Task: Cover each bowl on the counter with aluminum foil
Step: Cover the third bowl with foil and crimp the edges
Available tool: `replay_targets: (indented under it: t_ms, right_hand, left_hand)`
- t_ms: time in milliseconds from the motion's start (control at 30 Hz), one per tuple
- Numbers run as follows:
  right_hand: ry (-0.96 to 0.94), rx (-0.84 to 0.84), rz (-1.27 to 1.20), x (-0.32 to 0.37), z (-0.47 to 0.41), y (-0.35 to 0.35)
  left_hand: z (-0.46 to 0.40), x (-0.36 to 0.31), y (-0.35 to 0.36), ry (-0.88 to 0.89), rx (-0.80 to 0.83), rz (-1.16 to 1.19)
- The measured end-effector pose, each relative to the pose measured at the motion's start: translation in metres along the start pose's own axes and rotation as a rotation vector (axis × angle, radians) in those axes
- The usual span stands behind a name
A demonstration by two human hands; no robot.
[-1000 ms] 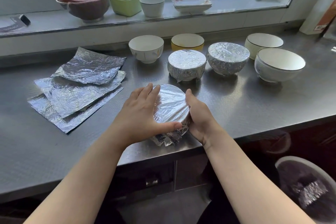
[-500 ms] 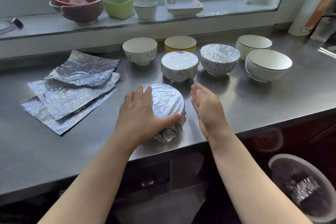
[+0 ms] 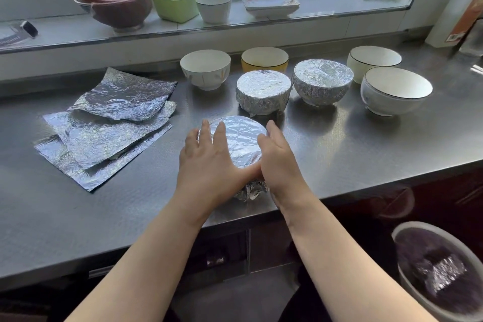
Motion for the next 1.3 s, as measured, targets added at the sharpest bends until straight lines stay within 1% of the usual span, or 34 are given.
replay_targets:
  t_ms: [200,300,400,533,700,800,867,900,967,1000,1067,1133,1200,1300]
  right_hand:
    - [-0.004,0.042,-0.166,-0.006,-0.007,-0.007]
    - [0.045,0.044,-0.222,-0.015,-0.012,-0.01]
    - [0.124,0.045,-0.356,-0.023,-0.014,-0.009]
    - [0.206,0.095,-0.474,-0.031,-0.017,-0.01]
    - [0.249,0.168,-0.339,-0.02,-0.028,-0.017]
    - [0.261,0.24,-0.224,-0.012,-0.037,-0.022]
    - [0.244,0.234,-0.17,-0.003,-0.037,-0.027]
    - [0.229,0.195,-0.138,0.001,-0.036,-0.032]
    - [0.175,0.051,-0.028,0.01,-0.035,-0.045]
    - [0.128,-0.011,0.019,0.013,-0.034,-0.05]
    - [0.042,-0.075,0.046,0.02,-0.023,-0.048]
    - [-0.025,-0.082,0.064,0.026,-0.007,-0.038]
    - [-0.074,-0.046,0.12,0.026,0.008,-0.024]
    - [-0.074,0.0,0.218,0.018,0.014,-0.006]
  left_hand:
    - [0.0,-0.001,-0.001,-0.002,0.013,-0.007]
    - [0.001,-0.001,-0.001,-0.003,0.018,0.003]
    - [0.002,-0.002,-0.002,-0.007,0.019,0.006]
    - [0.003,-0.003,-0.004,-0.022,0.055,0.032]
    - [0.019,-0.002,-0.013,-0.017,0.126,0.115]
    - [0.021,0.01,-0.018,-0.038,0.124,0.077]
    - [0.012,0.019,-0.023,-0.032,0.089,0.001]
    - [0.006,0.02,-0.026,0.016,0.05,-0.052]
    - [-0.009,0.014,-0.031,0.181,0.003,-0.139]
    - [-0.015,0.01,-0.032,0.262,0.014,-0.169]
    - [-0.024,0.004,-0.03,0.372,0.063,-0.208]
    - [-0.031,0.003,-0.026,0.414,0.098,-0.23]
    - [-0.034,0.005,-0.021,0.416,0.12,-0.228]
    - [-0.037,0.008,-0.015,0.407,0.125,-0.193]
Point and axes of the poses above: each hand's wrist, its own z-axis away from the middle knuckle, its own y-axis out of the palm, x = y × z, the point moved 5 cm from there along -z, towards the middle knuckle, and after that the axes turned 15 degrees about x, right-handed, at the moved point
